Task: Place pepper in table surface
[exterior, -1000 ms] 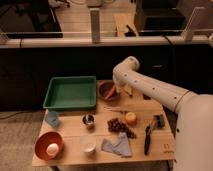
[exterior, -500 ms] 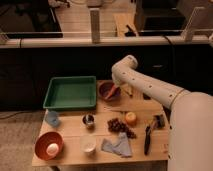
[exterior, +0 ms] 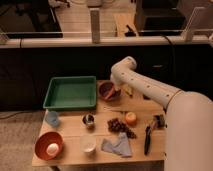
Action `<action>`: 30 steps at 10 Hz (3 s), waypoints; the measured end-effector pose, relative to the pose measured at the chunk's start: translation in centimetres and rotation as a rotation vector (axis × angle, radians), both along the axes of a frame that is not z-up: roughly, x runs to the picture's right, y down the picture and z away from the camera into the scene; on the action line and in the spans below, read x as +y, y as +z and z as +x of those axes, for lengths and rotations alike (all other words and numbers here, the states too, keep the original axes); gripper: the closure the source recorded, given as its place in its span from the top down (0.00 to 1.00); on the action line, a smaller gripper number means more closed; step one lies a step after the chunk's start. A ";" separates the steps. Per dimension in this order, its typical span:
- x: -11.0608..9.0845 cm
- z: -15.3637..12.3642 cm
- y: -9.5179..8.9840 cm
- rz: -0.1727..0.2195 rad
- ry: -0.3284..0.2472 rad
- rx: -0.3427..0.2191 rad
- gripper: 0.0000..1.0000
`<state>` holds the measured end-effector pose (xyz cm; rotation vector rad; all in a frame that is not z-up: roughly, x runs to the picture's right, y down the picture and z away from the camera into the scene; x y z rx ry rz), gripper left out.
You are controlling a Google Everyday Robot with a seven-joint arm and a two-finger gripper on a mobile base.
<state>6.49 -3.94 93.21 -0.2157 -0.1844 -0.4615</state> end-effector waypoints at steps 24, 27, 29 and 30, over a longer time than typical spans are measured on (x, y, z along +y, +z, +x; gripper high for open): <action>3.4 -0.7 5.7 -0.082 -0.064 -0.022 0.10; 3.7 -0.5 5.3 -0.072 -0.064 -0.022 0.06; 3.5 -0.4 4.0 -0.051 -0.069 -0.025 0.06; 3.4 -0.3 3.3 -0.042 -0.073 -0.026 0.06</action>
